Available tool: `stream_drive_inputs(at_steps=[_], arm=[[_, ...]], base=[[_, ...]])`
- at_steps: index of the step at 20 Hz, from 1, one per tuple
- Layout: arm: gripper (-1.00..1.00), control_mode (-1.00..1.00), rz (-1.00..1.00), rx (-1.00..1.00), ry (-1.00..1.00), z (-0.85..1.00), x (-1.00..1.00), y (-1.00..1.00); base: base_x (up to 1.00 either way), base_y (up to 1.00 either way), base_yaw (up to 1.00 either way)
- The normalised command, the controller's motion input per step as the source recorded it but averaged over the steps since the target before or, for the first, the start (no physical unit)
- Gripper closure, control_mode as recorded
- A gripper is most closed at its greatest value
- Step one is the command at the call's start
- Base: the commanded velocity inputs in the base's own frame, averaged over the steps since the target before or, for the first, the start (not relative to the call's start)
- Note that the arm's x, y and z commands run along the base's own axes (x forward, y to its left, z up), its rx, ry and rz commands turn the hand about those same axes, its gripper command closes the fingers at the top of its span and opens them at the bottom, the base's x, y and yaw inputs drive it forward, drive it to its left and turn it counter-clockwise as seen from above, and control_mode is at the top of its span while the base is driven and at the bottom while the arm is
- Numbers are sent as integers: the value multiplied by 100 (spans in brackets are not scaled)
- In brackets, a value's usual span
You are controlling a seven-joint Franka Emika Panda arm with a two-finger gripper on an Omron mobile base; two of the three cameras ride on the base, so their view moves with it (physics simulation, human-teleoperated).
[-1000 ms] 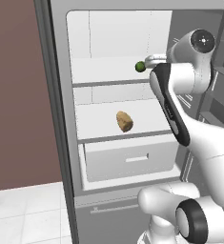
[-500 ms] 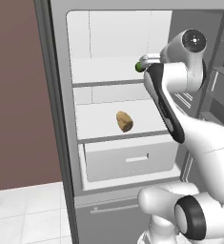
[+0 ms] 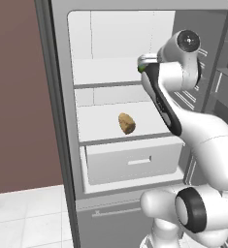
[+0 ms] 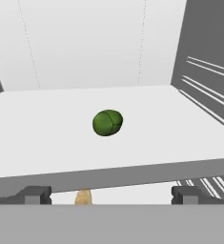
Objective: Pick avocado from the fridge and place it on the plate on the counter.
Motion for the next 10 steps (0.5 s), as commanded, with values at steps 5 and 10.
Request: stream_drive_inputs(at_steps=[5,10], arm=[[-100,-100,0,0,2,-16,28,0],[-100,-100,0,0,2,-17,28,0]], base=[[0,0,0],[0,0,0]])
